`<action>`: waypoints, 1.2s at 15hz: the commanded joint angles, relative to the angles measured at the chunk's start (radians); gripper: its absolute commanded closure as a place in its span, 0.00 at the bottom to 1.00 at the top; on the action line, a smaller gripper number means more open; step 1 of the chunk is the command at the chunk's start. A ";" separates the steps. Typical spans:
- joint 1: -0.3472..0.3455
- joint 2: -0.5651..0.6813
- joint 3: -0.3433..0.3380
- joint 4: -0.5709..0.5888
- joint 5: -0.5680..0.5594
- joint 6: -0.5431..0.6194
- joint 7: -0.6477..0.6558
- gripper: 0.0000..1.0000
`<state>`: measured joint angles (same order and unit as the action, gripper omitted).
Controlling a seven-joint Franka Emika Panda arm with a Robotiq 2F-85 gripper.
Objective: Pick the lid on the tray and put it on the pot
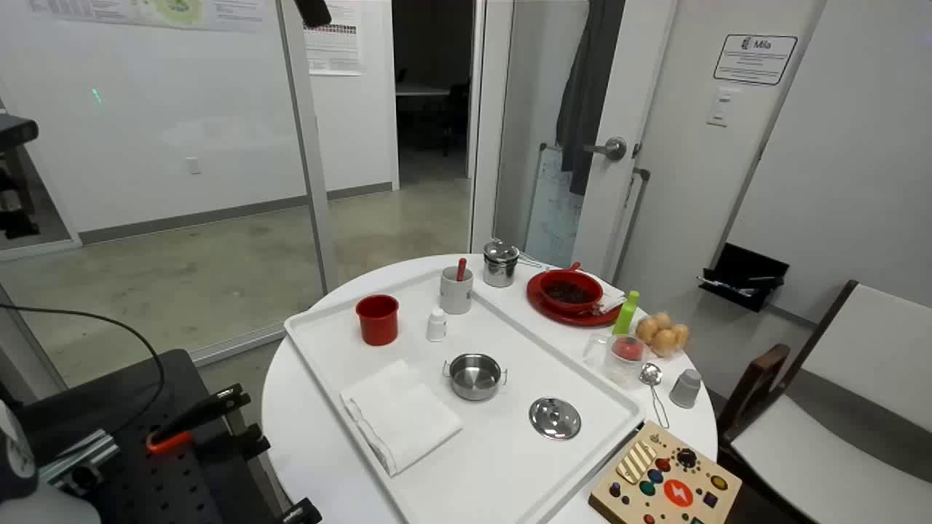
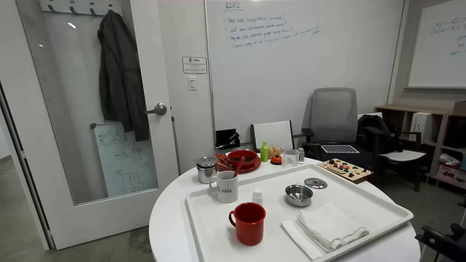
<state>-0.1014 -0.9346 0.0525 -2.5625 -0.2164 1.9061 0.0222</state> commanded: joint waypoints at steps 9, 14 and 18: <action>0.027 0.058 -0.005 0.013 -0.035 -0.013 -0.035 0.00; 0.017 0.214 0.015 0.012 -0.097 0.094 0.003 0.00; 0.010 0.328 -0.002 0.004 -0.115 0.281 0.033 0.00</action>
<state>-0.0880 -0.6968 0.0616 -2.5663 -0.3012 2.0719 0.0241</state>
